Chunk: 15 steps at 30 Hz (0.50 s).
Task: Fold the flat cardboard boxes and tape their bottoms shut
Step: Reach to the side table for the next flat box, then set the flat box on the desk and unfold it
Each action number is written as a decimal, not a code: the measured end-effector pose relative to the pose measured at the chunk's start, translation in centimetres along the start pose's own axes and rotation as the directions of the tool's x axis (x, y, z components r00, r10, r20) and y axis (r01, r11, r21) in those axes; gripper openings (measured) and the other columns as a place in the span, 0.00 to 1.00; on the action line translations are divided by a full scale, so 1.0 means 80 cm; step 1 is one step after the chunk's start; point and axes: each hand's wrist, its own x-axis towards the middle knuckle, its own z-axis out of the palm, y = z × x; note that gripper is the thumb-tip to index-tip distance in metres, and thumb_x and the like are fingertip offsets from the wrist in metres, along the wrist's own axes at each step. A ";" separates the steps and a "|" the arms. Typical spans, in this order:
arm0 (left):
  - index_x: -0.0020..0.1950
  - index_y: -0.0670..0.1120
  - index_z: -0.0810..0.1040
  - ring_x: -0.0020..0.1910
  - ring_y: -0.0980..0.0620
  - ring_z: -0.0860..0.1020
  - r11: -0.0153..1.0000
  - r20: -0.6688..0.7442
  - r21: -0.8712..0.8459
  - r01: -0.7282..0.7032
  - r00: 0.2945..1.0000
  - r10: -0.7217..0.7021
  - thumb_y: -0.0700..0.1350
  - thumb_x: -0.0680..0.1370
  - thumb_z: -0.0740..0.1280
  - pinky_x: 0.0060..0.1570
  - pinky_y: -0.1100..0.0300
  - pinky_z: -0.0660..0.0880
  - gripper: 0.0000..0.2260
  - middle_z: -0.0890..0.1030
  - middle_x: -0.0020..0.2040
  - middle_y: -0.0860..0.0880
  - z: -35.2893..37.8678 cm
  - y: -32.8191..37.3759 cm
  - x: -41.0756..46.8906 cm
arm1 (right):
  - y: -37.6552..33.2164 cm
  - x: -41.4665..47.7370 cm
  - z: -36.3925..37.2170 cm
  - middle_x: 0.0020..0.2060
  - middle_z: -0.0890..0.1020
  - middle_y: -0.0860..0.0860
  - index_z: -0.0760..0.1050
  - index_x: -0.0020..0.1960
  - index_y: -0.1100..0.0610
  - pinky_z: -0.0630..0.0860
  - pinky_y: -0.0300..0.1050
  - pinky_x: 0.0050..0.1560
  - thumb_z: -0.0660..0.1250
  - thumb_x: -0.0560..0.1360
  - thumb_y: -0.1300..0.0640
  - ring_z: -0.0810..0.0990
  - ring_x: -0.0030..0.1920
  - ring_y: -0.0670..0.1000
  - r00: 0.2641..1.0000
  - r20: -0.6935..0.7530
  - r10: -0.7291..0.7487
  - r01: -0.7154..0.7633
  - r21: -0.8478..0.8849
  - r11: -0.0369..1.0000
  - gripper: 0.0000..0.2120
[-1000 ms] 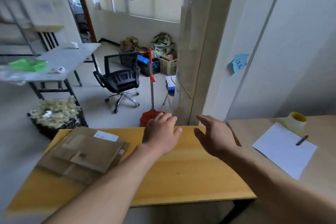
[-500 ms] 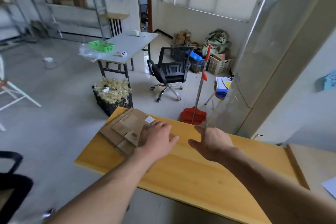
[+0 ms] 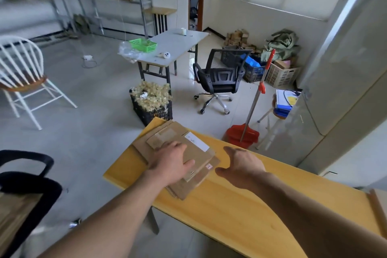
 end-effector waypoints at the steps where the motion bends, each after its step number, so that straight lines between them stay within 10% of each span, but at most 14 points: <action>1: 0.75 0.50 0.66 0.72 0.50 0.67 1.000 0.008 -0.013 0.005 1.000 -0.005 0.62 0.79 0.61 0.67 0.52 0.70 0.28 0.68 0.74 0.51 0.001 -0.008 0.007 | -0.004 0.008 0.001 0.64 0.77 0.50 0.65 0.73 0.47 0.78 0.48 0.54 0.67 0.73 0.38 0.78 0.61 0.55 1.000 0.006 -0.003 0.003 0.007 1.000 0.33; 15: 0.75 0.51 0.66 0.75 0.46 0.60 0.998 0.298 -0.026 -0.060 0.952 0.065 0.59 0.73 0.71 0.71 0.48 0.64 0.32 0.61 0.77 0.50 0.058 -0.147 0.168 | -0.078 0.142 0.078 0.63 0.77 0.52 0.65 0.72 0.48 0.78 0.50 0.53 0.68 0.71 0.38 0.77 0.58 0.56 0.973 0.166 0.162 -0.172 0.052 0.984 0.33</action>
